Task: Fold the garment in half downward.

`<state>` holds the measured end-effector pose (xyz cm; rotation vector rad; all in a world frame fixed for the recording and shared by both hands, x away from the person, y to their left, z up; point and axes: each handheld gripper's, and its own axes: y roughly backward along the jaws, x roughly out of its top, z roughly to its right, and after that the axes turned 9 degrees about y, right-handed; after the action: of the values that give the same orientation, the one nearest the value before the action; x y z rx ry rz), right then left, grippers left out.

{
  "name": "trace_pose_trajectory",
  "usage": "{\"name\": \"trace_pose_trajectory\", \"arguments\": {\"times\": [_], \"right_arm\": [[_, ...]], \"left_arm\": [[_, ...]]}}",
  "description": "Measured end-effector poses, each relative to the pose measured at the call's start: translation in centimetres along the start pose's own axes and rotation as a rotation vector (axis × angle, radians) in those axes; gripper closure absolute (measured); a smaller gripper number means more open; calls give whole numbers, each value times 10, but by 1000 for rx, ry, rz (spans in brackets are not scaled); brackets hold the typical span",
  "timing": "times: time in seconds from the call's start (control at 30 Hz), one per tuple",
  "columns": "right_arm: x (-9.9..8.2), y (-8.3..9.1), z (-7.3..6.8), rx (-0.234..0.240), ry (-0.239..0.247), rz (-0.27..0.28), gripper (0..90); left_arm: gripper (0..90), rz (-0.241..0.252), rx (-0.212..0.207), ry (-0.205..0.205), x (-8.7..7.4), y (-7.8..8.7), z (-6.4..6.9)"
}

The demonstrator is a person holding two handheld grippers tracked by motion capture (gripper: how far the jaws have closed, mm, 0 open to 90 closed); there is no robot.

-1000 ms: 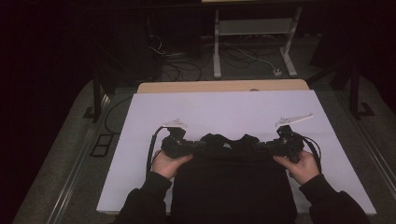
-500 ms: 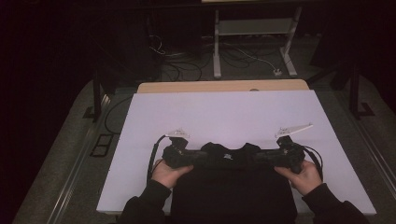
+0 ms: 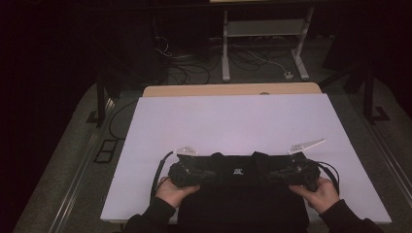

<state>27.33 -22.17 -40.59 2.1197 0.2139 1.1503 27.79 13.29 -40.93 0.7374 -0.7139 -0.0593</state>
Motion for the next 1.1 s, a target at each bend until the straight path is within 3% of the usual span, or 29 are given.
{"name": "trace_pose_trajectory", "arguments": {"times": [0.27,0.67,1.1], "right_arm": [[-8,-3,-6,29,-6,-37,855],[-16,-4,-11,52,-8,-63,853],[-23,-5,-17,72,-6,-101,853]], "left_arm": [[838,-54,-12,-13,-12,-3,6],[836,-80,-18,-11,-21,-2,5],[830,-124,-27,-24,-33,-3,13]]}}
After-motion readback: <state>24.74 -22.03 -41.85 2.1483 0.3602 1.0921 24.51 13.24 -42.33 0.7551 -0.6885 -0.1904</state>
